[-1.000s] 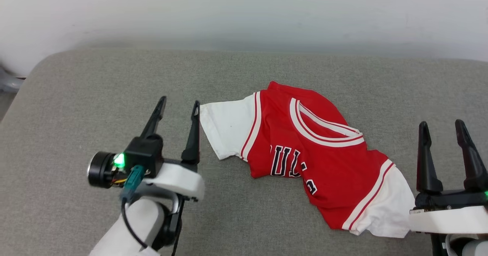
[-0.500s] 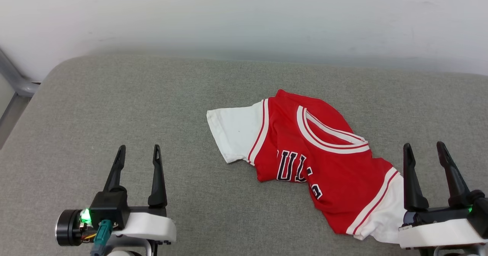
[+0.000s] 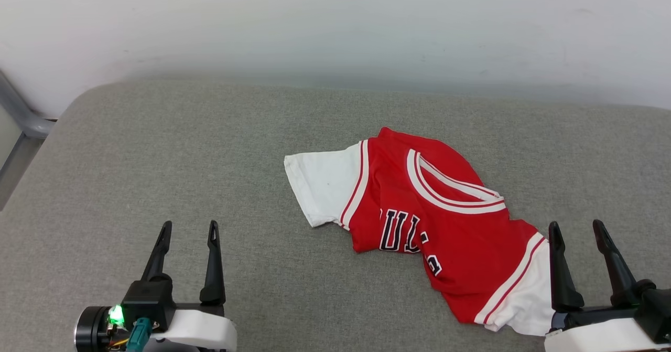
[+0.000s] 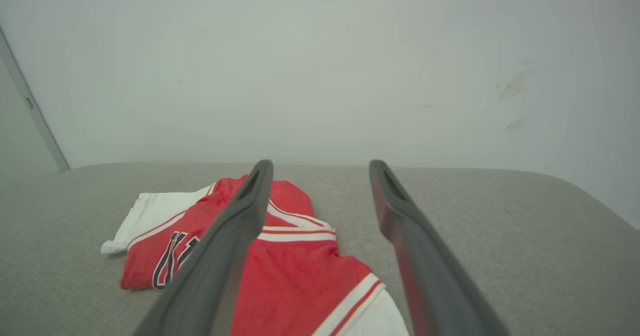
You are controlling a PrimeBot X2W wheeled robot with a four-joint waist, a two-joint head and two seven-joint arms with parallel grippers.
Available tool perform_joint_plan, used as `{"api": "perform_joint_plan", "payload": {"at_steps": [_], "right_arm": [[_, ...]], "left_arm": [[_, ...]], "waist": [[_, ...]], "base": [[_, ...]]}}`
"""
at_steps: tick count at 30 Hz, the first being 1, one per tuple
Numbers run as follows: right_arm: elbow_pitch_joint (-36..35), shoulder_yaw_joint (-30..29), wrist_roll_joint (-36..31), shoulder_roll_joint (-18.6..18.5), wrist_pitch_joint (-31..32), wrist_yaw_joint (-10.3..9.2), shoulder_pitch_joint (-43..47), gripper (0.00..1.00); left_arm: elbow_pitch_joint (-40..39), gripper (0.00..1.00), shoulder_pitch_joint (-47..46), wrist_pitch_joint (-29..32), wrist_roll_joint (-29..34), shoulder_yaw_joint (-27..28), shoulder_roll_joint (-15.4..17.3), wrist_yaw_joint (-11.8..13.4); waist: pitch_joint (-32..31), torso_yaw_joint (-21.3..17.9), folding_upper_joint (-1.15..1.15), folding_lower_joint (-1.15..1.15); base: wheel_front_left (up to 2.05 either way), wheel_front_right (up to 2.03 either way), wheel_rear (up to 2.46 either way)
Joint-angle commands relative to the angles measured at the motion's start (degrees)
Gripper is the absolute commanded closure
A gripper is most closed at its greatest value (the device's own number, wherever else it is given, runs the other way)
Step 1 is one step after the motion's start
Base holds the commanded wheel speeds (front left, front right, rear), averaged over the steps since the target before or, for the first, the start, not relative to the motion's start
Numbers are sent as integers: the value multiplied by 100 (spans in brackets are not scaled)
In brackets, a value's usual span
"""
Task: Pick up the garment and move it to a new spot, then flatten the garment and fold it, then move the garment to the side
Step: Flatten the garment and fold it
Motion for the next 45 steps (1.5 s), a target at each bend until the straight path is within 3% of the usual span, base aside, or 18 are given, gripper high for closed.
{"api": "perform_joint_plan", "payload": {"at_steps": [1, 13, 22, 29, 36, 45], "right_arm": [[24, -9, 3, 14, -14, -4, 35, 0], [22, 10, 34, 14, -14, -4, -89, 0], [-172, 73, 20, 14, -14, -4, -366, 0], [-333, 61, -17, 15, -14, -4, -670, 0], [-464, 43, 12, 14, -14, -4, -902, 0], [-568, 34, 37, 15, -14, -4, -1130, 0]], "left_arm": [[14, 0, 63, -15, 52, 41, -40, -41], [273, 0, -171, -15, 161, 321, -237, -435], [588, 0, -1643, -14, 323, 366, 167, -1008], [1471, 0, -3313, 155, 86, 138, 599, -1342], [2226, 0, -4687, 1483, -406, -589, 992, -1406], [2842, 0, -5753, 4239, -2298, -1895, 1572, -1409]], "waist": [[-1, -4, 0, 0], [46, -45, 0, 0], [497, -274, 0, 0], [988, -484, 0, 0], [1442, -729, 0, 0], [1893, -938, 0, 0]], "base": [[0, 0, 0], [0, 0, 0], [0, 0, 0], [0, 0, 0], [0, 0, 0], [0, 0, 0]]}}
